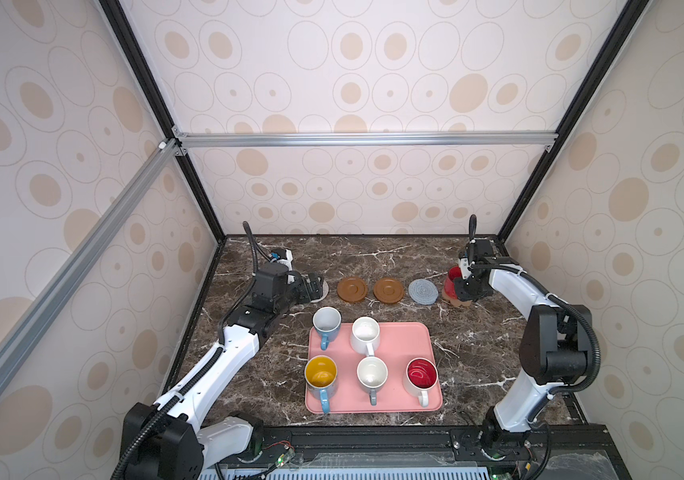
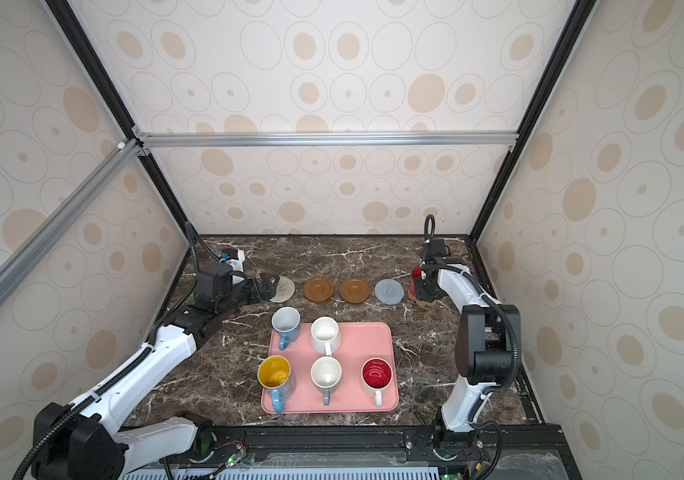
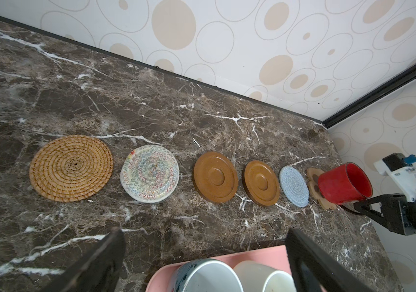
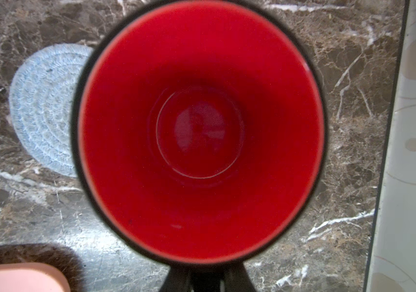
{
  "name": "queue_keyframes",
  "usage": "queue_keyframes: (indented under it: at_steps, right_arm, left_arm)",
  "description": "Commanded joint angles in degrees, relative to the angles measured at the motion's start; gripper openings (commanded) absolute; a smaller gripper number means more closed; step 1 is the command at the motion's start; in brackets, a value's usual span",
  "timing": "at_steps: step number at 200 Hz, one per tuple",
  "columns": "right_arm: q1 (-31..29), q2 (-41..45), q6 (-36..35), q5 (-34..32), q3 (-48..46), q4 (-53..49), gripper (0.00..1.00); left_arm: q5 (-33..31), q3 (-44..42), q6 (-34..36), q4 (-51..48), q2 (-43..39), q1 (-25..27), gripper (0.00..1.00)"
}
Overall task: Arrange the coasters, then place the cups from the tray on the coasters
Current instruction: 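Lower the red mug onto the paw coaster with the right gripper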
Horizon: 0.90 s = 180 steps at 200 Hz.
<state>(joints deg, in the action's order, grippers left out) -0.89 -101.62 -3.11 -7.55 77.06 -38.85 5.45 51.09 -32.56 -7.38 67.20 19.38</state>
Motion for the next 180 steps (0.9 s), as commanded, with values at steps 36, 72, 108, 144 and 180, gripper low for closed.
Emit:
queue_keyframes:
  at_steps: [36, 72, 108, 144, 180]
  right_arm:
    - [0.3, -0.9, 0.7, -2.5, 2.7, 2.4, 0.13]
    - [0.3, -1.6, 0.8, -2.7, 2.7, 2.8, 0.13]
    - [0.4, -1.6, 0.7, -2.3, 2.8, 3.4, 0.13]
    - [0.9, -1.7, 0.7, -1.8, 2.8, 3.6, 0.13]
    - [1.0, -2.1, 0.9, -1.0, 2.6, 3.8, 0.13]
  left_arm:
    - [-0.4, 1.0, 0.0, 0.4, -1.0, 0.4, 1.0]
    - [-0.7, 0.6, 0.0, 0.3, -1.5, 0.3, 1.0]
    - [-0.8, 0.3, -0.1, 0.2, -1.8, 0.4, 1.0]
    - [-0.8, 0.2, -0.2, 0.1, -2.0, 0.4, 1.0]
    - [-0.8, 0.1, -0.3, 0.2, -2.0, 0.4, 1.0]
